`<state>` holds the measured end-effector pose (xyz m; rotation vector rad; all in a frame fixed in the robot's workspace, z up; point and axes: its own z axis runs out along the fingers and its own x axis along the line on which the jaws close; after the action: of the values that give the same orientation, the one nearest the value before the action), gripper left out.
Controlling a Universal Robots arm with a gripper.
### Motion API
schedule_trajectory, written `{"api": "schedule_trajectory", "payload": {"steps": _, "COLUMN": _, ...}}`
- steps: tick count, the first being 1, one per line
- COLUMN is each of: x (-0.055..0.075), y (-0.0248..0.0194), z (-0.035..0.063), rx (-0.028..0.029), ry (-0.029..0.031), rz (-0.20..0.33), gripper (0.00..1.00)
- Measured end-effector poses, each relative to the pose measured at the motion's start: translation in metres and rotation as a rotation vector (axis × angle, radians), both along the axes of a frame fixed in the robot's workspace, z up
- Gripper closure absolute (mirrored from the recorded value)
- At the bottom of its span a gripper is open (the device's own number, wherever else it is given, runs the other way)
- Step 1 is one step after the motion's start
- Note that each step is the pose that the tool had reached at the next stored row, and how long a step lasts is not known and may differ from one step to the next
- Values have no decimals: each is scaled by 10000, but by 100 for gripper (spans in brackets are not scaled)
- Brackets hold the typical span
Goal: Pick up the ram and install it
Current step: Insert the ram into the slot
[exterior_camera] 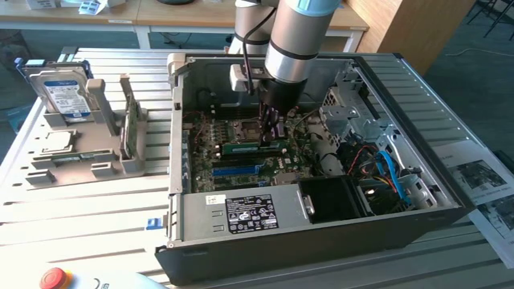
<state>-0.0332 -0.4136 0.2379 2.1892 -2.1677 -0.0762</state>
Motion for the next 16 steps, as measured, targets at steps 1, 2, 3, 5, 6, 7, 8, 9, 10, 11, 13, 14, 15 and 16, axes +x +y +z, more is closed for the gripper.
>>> {"api": "schedule_trajectory", "payload": {"steps": 1, "x": 0, "y": 1, "z": 0, "rx": 0, "ry": 0, "rz": -8, "gripper": 89}}
{"api": "schedule_trajectory", "payload": {"steps": 2, "x": 0, "y": 1, "z": -1, "rx": 0, "ry": 0, "rz": -15, "gripper": 89}}
{"api": "schedule_trajectory", "payload": {"steps": 3, "x": 0, "y": 1, "z": -1, "rx": 0, "ry": 0, "rz": -19, "gripper": 89}}
{"api": "schedule_trajectory", "payload": {"steps": 5, "x": 0, "y": 2, "z": -1, "rx": 0, "ry": 0, "rz": -20, "gripper": 89}}
{"api": "schedule_trajectory", "payload": {"steps": 6, "x": 0, "y": 2, "z": -1, "rx": 0, "ry": 0, "rz": -19, "gripper": 89}}
{"api": "schedule_trajectory", "payload": {"steps": 7, "x": 0, "y": 2, "z": -1, "rx": 1, "ry": 0, "rz": -20, "gripper": 89}}
{"api": "schedule_trajectory", "payload": {"steps": 8, "x": 0, "y": 2, "z": -2, "rx": -1, "ry": 1, "rz": -20, "gripper": 89}}
{"api": "schedule_trajectory", "payload": {"steps": 9, "x": 0, "y": 2, "z": -4, "rx": 0, "ry": 0, "rz": -20, "gripper": 89}}
{"api": "schedule_trajectory", "payload": {"steps": 10, "x": 0, "y": 2, "z": -7, "rx": 1, "ry": -1, "rz": -20, "gripper": 89}}
{"api": "schedule_trajectory", "payload": {"steps": 11, "x": 0, "y": 2, "z": -8, "rx": 0, "ry": 1, "rz": -19, "gripper": 89}}
{"api": "schedule_trajectory", "payload": {"steps": 13, "x": 0, "y": 2, "z": -13, "rx": 0, "ry": 0, "rz": -20, "gripper": 89}}
{"api": "schedule_trajectory", "payload": {"steps": 14, "x": 0, "y": 2, "z": -13, "rx": 0, "ry": 0, "rz": -19, "gripper": 89}}
{"api": "schedule_trajectory", "payload": {"steps": 15, "x": 0, "y": 2, "z": -14, "rx": 0, "ry": 0, "rz": -19, "gripper": 89}}
{"api": "schedule_trajectory", "payload": {"steps": 16, "x": 0, "y": 3, "z": -18, "rx": 3, "ry": -1, "rz": -20, "gripper": 89}}
